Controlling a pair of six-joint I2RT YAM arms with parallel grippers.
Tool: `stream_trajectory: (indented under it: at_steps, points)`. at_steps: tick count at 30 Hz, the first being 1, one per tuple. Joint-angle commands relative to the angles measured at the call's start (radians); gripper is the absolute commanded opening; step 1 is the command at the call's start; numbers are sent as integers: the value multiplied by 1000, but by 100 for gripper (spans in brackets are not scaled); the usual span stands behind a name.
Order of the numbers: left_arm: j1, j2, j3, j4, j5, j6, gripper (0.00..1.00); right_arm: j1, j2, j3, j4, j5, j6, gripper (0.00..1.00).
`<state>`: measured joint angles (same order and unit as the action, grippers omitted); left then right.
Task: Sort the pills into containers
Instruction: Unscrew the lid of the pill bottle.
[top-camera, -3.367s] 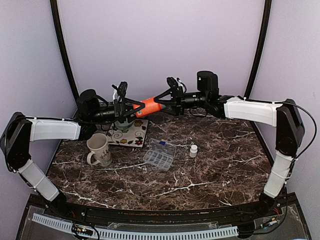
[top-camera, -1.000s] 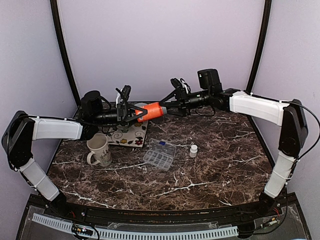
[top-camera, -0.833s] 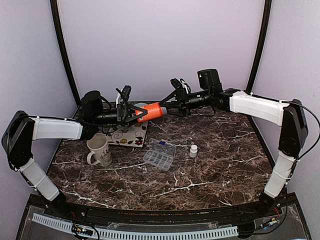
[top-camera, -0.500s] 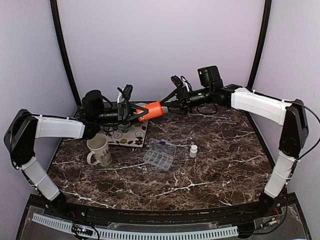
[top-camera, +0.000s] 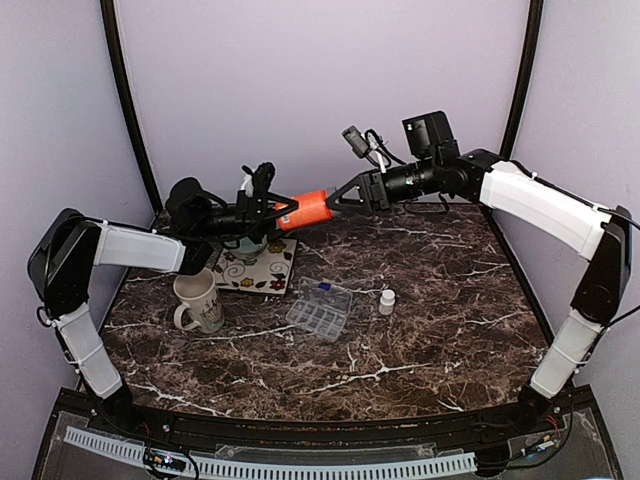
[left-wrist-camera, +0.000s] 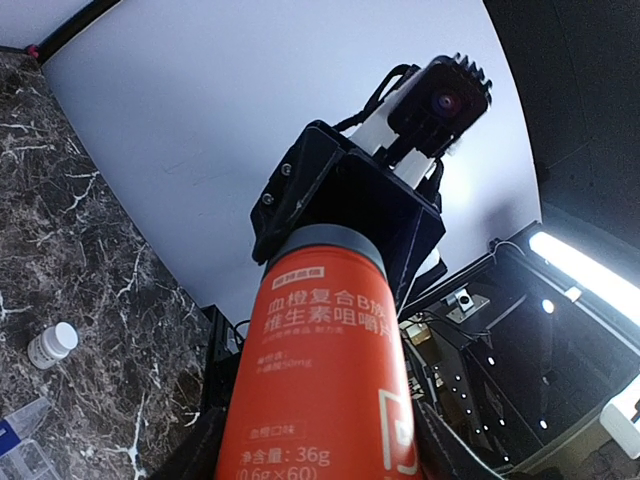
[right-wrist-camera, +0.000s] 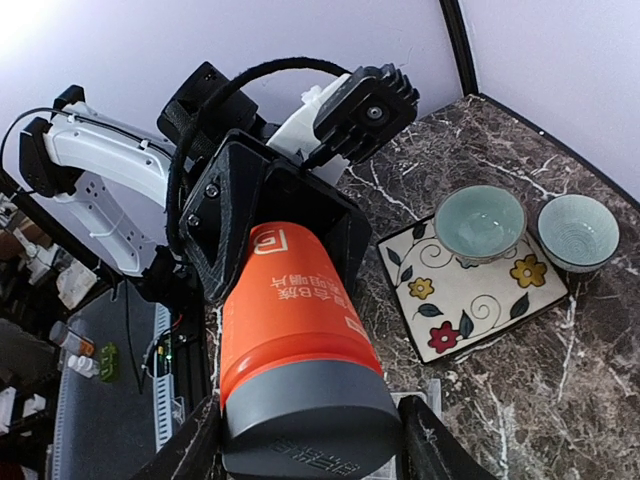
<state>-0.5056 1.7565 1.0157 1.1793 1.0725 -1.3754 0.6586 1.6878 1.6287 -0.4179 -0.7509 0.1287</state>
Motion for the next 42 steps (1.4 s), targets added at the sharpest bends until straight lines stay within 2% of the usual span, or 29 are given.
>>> stream_trajectory:
  at_steps: [1,5,7,9,12,15,18,27,34,42]
  points:
    - [11,2,63,184,5,-172,12,40,-31,23,-74,143,-153,0]
    - [10,17,76,219,25,-212,12,51,-54,0,-63,180,-175,3]
    - [10,20,74,225,30,-217,12,52,-61,-8,-51,181,-168,10]
    - [10,21,71,228,35,-216,12,52,-61,-6,-44,168,-153,26]
    - [10,19,66,223,44,-204,11,48,-59,-1,-21,139,-112,60]
    - [10,5,61,170,58,-156,11,30,-64,-14,30,71,-49,76]
    - [11,-10,53,99,58,-88,11,14,-78,-34,84,18,12,84]
    - [10,-32,49,-60,41,104,10,-41,-87,-105,204,-51,215,87]
    - [10,-72,55,-216,24,289,8,-65,-31,-90,192,-67,381,87]
    - [10,-129,78,-443,-39,514,7,-71,41,-61,153,-90,485,81]
